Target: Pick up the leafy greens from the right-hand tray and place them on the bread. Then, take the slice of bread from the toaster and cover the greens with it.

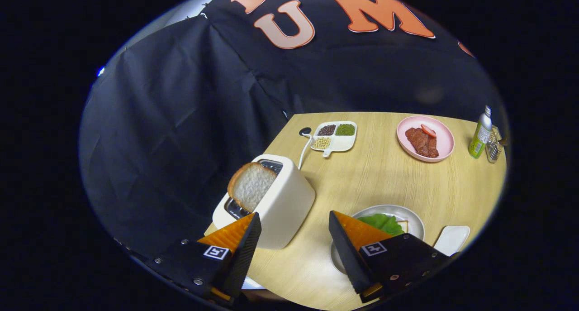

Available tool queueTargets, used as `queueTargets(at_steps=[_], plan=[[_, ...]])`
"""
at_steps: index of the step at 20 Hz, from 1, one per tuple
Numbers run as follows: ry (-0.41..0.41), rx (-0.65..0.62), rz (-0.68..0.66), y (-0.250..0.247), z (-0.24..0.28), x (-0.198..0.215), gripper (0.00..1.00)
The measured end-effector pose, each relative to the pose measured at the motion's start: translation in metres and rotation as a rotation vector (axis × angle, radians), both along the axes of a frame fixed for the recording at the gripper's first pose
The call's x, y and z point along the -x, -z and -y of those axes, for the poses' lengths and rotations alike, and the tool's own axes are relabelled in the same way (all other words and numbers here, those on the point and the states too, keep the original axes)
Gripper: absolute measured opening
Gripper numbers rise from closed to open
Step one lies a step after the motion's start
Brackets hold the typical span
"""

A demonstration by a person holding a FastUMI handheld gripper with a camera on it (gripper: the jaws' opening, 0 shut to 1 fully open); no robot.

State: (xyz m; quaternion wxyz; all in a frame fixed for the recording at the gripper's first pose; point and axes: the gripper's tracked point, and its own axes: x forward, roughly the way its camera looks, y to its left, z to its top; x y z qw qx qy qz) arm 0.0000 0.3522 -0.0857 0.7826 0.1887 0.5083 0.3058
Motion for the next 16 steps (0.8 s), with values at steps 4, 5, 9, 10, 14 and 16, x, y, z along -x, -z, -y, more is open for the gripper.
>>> queueTargets(at_steps=[4, 5, 9, 10, 14, 16], plan=[[-0.029, 0.006, 0.016, -0.022, -0.032, -0.01, 0.93], [-0.029, 0.011, 0.019, -0.026, -0.04, -0.013, 0.93], [-0.082, 0.035, 0.006, -0.024, -0.073, -0.011, 0.98], [-0.094, 0.04, -0.003, -0.021, -0.081, -0.011, 0.98], [-0.113, 0.019, -0.056, -0.011, -0.111, -0.006, 0.98], [-0.12, 0.021, -0.073, -0.006, -0.121, -0.008, 0.97]])
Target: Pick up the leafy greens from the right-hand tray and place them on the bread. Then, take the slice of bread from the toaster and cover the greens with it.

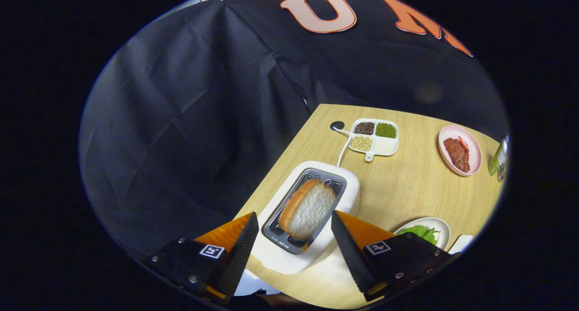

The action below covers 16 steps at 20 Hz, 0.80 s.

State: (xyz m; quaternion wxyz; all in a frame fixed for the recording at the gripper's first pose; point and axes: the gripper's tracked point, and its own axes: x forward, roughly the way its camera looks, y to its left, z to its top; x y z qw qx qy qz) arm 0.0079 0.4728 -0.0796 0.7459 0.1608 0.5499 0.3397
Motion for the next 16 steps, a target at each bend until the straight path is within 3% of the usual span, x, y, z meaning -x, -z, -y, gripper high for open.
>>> queueTargets(at_steps=[5, 7, 11, 16], plan=[[0.016, 0.033, -0.051, 0.013, -0.015, -0.007, 0.93], [0.016, 0.043, -0.085, 0.02, -0.019, -0.008, 0.87], [-0.018, 0.045, -0.087, 0.033, -0.025, -0.004, 0.67], [0.005, 0.053, -0.061, 0.035, -0.014, -0.014, 0.44]])
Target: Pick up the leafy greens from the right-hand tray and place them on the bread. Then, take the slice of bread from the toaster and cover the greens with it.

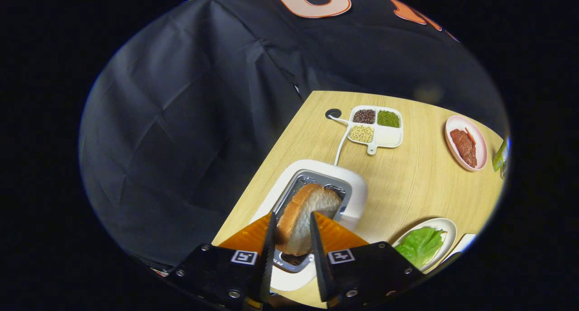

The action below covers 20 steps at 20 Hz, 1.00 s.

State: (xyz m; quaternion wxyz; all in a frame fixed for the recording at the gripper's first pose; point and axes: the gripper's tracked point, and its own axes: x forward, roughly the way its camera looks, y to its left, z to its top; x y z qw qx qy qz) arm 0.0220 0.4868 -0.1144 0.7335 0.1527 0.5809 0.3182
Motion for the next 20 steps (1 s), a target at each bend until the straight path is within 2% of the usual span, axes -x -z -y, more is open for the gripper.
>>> queueTargets(at_steps=[4, 6, 11, 20], plan=[[0.004, 0.005, 0.025, -0.001, 0.015, -0.002, 0.16], [-0.005, -0.006, 0.042, -0.003, 0.02, -0.001, 0.12], [-0.003, -0.072, 0.073, -0.024, 0.034, -0.003, 0.1], [0.052, -0.188, 0.118, -0.061, 0.078, -0.007, 0.1]])
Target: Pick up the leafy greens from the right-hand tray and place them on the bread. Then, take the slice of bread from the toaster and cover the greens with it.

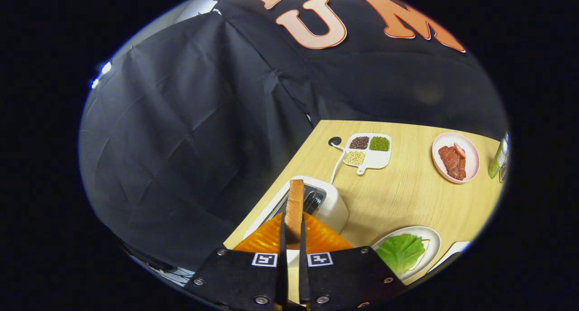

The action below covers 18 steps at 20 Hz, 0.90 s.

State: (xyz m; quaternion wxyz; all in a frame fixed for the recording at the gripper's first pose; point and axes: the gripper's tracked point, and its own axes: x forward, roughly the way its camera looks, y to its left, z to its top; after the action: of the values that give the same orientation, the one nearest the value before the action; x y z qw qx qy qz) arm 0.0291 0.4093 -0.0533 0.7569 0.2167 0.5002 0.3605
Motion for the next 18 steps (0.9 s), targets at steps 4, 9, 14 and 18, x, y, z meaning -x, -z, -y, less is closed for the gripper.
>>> queueTargets(at_steps=[4, 9, 14, 18], plan=[[0.015, -0.041, 0.031, -0.015, 0.02, 0.004, 0.1], [0.042, -0.05, 0.042, -0.011, 0.052, 0.011, 0.1], [0.085, -0.026, 0.01, 0.014, 0.088, 0.023, 0.1], [0.106, -0.032, -0.019, 0.039, 0.102, 0.033, 0.1]])
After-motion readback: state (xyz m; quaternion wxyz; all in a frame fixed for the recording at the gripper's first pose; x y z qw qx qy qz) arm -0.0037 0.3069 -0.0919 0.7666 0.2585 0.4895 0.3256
